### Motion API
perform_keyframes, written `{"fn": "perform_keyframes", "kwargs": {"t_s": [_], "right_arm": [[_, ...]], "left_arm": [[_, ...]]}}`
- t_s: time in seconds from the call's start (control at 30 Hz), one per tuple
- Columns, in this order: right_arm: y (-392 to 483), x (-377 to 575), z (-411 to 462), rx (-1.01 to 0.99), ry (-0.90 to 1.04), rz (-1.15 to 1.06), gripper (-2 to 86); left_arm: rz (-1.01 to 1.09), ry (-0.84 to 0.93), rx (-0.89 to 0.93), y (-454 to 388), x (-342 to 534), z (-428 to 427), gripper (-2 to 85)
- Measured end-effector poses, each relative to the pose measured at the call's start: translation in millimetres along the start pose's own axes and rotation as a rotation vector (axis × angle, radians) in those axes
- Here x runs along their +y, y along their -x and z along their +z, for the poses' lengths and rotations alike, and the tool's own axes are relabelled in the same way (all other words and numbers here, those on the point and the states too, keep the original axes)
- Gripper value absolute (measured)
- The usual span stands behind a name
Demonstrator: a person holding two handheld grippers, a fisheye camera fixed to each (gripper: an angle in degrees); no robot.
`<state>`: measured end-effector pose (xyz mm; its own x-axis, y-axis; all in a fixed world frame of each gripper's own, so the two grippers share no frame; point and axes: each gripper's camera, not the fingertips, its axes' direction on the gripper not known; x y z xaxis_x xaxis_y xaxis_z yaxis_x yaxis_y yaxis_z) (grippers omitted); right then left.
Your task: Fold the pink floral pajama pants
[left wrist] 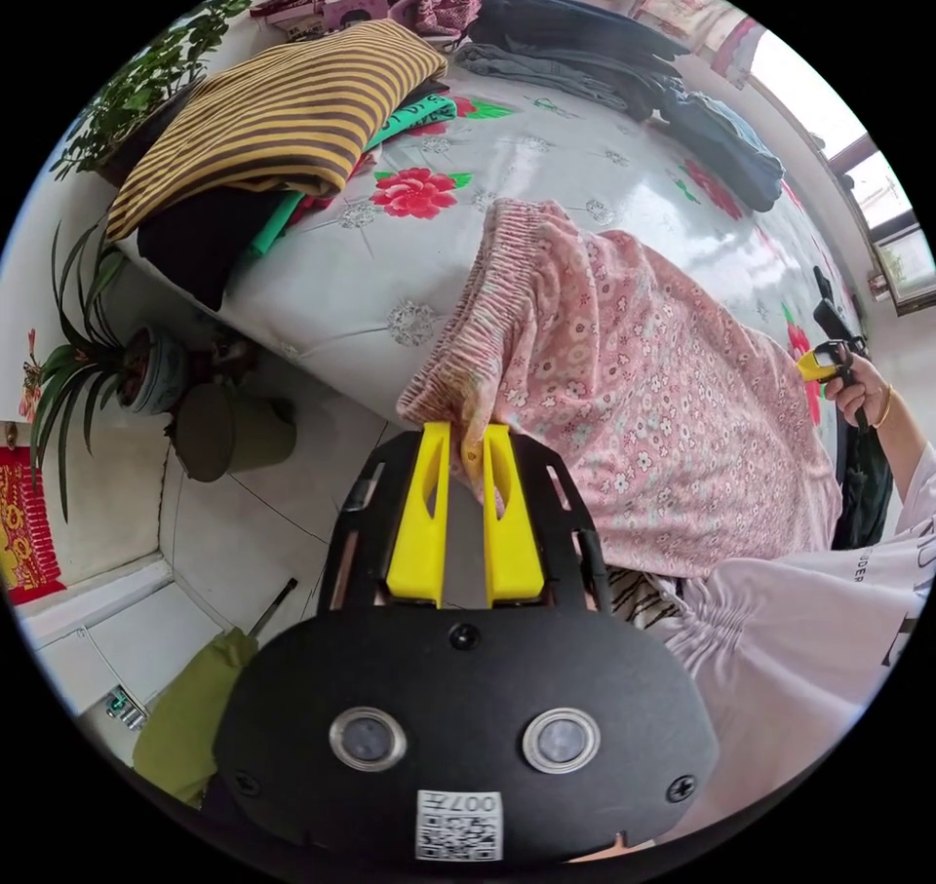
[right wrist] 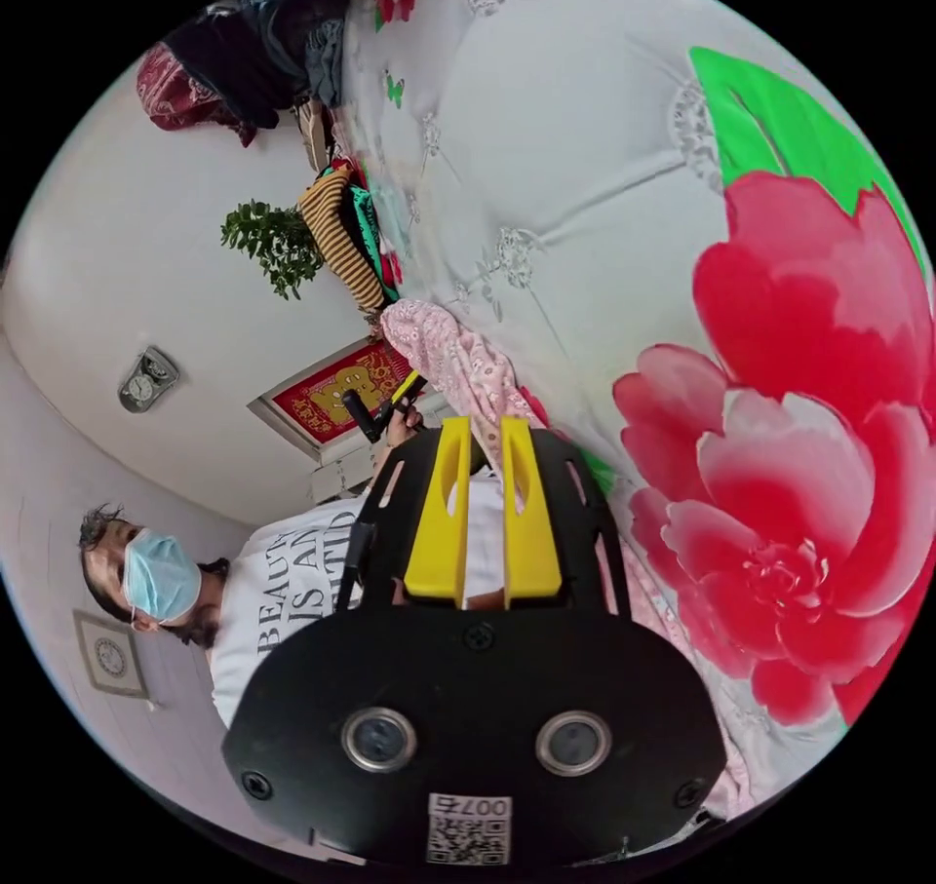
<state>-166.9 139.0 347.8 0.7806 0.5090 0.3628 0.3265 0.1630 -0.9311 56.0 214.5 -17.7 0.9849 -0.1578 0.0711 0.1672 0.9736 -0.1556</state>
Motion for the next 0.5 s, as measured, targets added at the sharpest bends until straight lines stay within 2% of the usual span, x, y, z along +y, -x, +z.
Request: {"fn": "perform_keyframes", "kwargs": {"t_s": [0.13, 0.23, 0.3, 0.43, 0.5], "right_arm": [[3, -14, 32, -0.035, 0.06, 0.006, 2.6], [21, -29, 50, 0.122, 0.056, -0.039, 1.0], [41, -33, 36, 0.267, -0.043, -0.091, 0.2], [63, -28, 5, 0.278, -0.215, -0.145, -0.1], [73, -24, -16, 0.246, -0.375, -0.167, -0.1]], "left_arm": [[-0.062, -0.005, 0.058, 15, -2, 7, 5.4], [-0.095, -0.004, 0.103, 25, -6, 11, 1.9], [-0.101, -0.006, 0.105, 29, -12, 12, 0.2], [-0.078, -0.105, 0.09, 32, -47, 2, -0.7], [-0.058, -0.135, 0.099, 32, -76, 2, -0.7]]}}
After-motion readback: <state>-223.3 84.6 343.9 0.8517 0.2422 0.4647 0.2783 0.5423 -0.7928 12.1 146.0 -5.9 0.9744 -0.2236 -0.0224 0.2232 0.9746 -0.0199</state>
